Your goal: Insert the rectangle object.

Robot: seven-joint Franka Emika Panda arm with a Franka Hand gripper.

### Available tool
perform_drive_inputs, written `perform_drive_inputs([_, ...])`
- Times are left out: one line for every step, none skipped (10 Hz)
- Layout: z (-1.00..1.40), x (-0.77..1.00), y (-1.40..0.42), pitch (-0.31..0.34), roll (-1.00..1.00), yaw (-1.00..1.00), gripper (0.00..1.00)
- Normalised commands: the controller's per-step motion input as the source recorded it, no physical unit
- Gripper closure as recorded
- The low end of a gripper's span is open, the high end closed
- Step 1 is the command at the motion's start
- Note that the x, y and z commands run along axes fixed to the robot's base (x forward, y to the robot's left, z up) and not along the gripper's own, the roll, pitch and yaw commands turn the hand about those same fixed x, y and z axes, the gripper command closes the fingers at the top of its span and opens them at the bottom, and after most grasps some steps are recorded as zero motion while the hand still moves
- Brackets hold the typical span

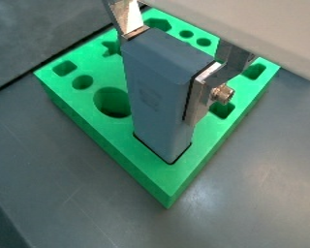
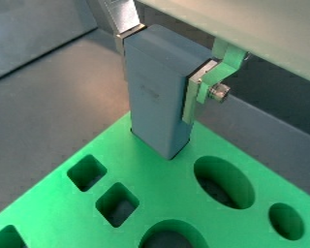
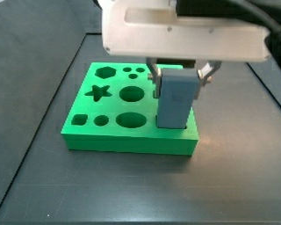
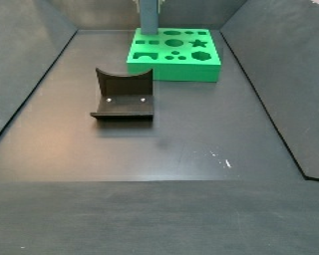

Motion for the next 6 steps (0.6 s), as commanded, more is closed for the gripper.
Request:
perform_drive_inputs([-0.45,0.09,0.02,0.0,0.0,-0.01,1.0])
perform_drive_inputs([-0.46,0.03,0.0,-0.003,-0.01,0.0,1.0])
perform_drive_inputs([-0.41,0.03,0.01,-0.013,-0.02,0.0,1.0])
perform_drive_inputs([-0.3,0.04,0.02,0.0,-0.01,0.0,1.0])
perform_drive_inputs([-0.35,0.08,0.0,0.0,0.0,-0.01,1.0])
perform_drive_inputs([-0.19,0.07,0.05,-0.053,-0.11,-0.03,1.0])
